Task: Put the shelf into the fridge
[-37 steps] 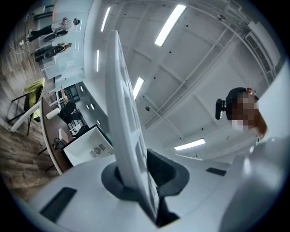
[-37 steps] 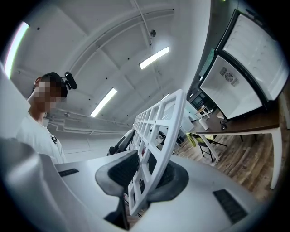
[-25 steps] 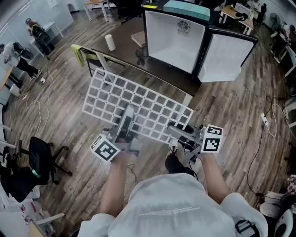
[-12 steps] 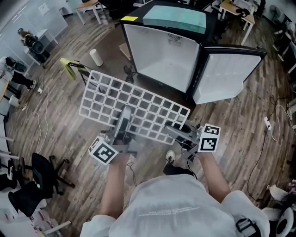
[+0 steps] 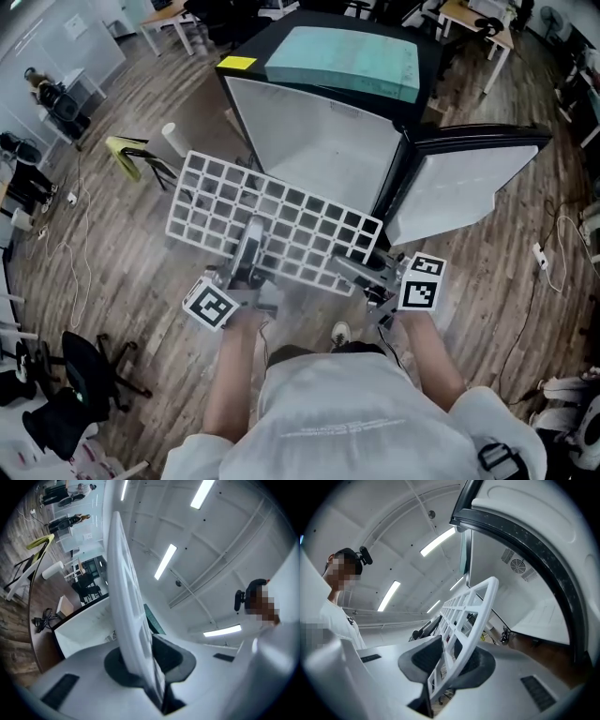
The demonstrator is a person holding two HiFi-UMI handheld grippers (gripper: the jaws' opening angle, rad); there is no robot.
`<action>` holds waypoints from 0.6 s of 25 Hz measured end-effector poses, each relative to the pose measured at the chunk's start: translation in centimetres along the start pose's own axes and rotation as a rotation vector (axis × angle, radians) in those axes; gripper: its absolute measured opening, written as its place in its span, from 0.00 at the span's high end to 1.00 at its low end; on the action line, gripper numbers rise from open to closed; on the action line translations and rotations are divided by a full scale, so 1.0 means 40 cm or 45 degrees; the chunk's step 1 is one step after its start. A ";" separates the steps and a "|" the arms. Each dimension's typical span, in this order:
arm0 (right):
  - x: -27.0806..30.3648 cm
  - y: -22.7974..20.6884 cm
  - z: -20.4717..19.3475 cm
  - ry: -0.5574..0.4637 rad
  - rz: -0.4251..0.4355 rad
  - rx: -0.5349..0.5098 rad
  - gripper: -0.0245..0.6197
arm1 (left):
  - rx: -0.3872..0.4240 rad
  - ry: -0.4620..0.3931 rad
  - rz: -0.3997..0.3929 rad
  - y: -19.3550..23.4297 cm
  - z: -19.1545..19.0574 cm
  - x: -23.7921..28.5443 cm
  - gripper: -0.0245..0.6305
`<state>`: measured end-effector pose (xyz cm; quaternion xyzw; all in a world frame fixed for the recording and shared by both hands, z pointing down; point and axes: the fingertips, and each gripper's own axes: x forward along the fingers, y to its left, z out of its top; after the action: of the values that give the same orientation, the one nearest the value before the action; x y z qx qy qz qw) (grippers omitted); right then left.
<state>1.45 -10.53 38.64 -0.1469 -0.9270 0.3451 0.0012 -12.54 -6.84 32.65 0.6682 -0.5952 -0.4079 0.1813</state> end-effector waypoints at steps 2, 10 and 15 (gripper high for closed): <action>0.007 -0.024 0.011 -0.005 -0.041 0.004 0.83 | -0.002 0.028 0.023 0.038 -0.001 0.021 0.90; 0.033 -0.101 0.033 -0.079 -0.249 -0.007 0.83 | -0.109 0.192 -0.102 0.151 -0.022 0.122 0.90; 0.047 -0.145 0.030 -0.130 -0.371 -0.013 0.83 | -0.050 0.308 -0.167 0.219 -0.044 0.174 0.87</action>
<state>-2.06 -14.95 41.25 0.0068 -0.9392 0.3434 0.0034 -17.17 -15.82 37.80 0.7462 -0.5159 -0.3471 0.2378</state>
